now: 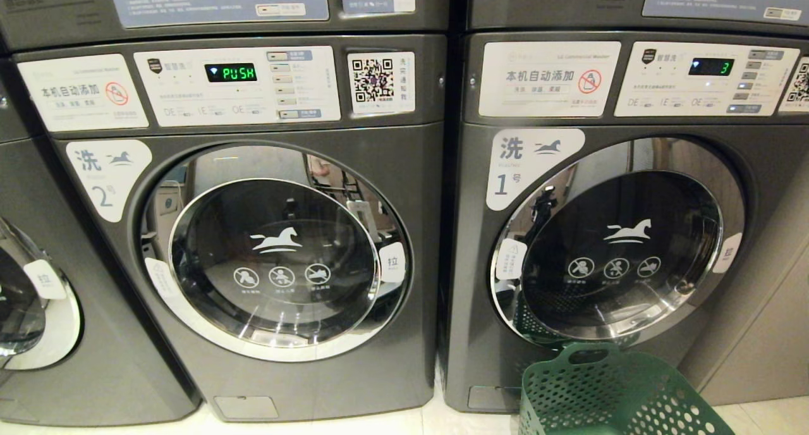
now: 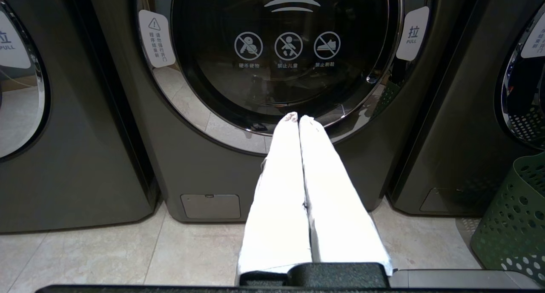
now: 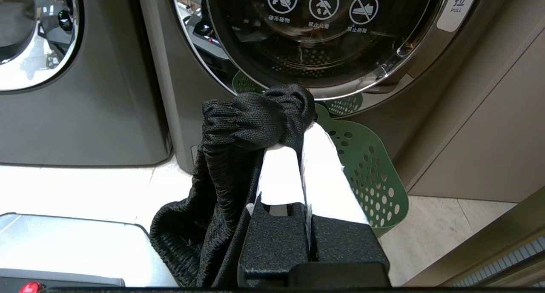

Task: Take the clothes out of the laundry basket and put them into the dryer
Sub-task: Put the clothes in the dryer

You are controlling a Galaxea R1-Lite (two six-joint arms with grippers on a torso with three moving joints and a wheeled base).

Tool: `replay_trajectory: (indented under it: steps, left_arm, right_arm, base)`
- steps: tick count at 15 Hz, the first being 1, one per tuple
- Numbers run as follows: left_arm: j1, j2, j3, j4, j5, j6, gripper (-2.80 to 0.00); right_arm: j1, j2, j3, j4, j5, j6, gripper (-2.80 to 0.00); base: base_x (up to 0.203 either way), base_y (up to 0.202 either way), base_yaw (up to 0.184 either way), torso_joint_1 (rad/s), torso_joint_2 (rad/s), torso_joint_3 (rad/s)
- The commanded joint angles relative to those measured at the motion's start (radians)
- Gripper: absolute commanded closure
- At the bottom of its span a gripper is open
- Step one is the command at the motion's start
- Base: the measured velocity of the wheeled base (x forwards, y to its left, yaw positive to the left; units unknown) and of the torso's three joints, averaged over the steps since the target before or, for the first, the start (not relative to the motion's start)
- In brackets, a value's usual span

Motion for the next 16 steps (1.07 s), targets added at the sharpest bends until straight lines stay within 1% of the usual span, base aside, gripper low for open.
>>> replay_trajectory:
  steps: [1,11,13,16]
  left_arm:
    - [0.0,0.0,0.0,-0.001,0.0,0.0,0.0]
    - [0.0,0.0,0.0,-0.001,-0.001,-0.002,0.0]
    - [0.0,0.0,0.0,-0.001,-0.001,-0.002,0.0]
    - [0.0,0.0,0.0,-0.001,-0.001,-0.002,0.0]
  right_arm:
    - [0.0,0.001,0.0,0.001,0.0,-0.001,0.0]
    - [0.0,0.0,0.0,0.001,0.0,-0.001,0.0]
    - [0.0,0.001,0.0,0.001,0.0,-0.001,0.0]
    - [0.0,0.0,0.0,0.001,0.0,-0.001,0.0]
  base:
    - [0.0,0.0,0.0,0.0,0.0,0.0]
    - [0.0,0.0,0.0,0.0,0.0,0.0]
    - [-0.002,0.065,0.002,0.002,0.01,0.0]
    - [0.0,0.175,0.004,0.0,0.0,0.004]
